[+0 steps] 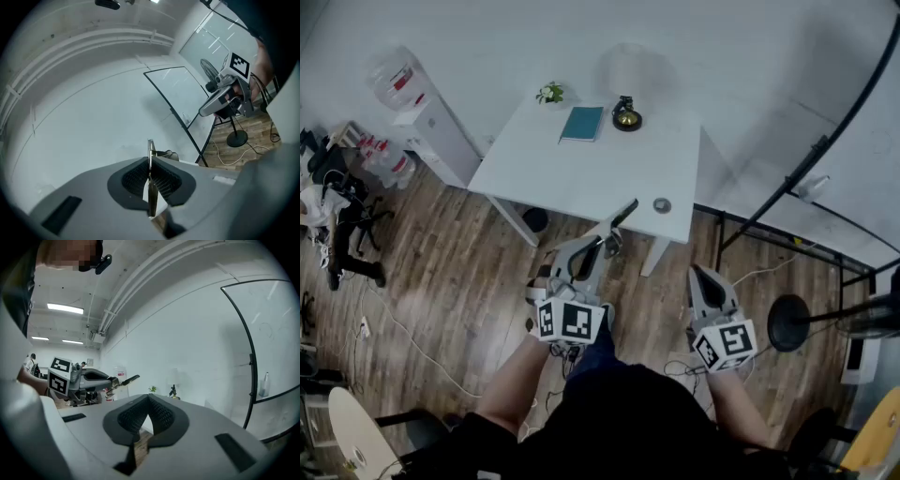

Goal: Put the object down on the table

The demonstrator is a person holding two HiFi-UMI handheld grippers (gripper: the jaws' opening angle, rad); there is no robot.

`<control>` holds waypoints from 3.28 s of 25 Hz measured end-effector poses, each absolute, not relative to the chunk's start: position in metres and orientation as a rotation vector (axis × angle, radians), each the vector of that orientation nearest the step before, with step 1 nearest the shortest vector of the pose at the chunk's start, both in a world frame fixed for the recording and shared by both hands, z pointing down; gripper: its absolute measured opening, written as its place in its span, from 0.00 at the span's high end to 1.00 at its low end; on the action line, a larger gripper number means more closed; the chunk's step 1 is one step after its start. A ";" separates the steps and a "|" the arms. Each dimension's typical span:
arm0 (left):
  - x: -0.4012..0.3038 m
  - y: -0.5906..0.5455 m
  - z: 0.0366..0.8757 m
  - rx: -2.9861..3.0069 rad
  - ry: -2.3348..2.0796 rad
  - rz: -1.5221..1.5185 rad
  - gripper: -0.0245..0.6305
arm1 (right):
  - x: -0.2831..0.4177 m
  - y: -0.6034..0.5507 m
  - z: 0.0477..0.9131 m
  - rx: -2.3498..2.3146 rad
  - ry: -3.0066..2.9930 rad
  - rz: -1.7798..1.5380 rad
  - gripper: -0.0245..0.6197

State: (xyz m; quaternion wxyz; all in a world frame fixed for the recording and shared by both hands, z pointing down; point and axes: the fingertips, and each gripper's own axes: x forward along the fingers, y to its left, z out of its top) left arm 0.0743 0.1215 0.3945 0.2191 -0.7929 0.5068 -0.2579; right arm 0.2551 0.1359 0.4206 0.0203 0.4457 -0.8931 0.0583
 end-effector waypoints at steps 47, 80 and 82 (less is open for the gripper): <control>-0.144 0.075 0.427 -2.139 1.380 -0.780 0.94 | 0.063 0.066 0.406 1.425 -2.663 0.089 0.95; -0.072 -0.105 0.503 -2.099 1.235 -1.147 0.94 | 0.099 -0.156 0.452 1.204 -2.853 0.312 0.95; -0.069 -0.115 0.514 -2.124 1.197 -1.157 0.94 | 0.105 -0.162 0.455 1.234 -2.834 0.326 0.95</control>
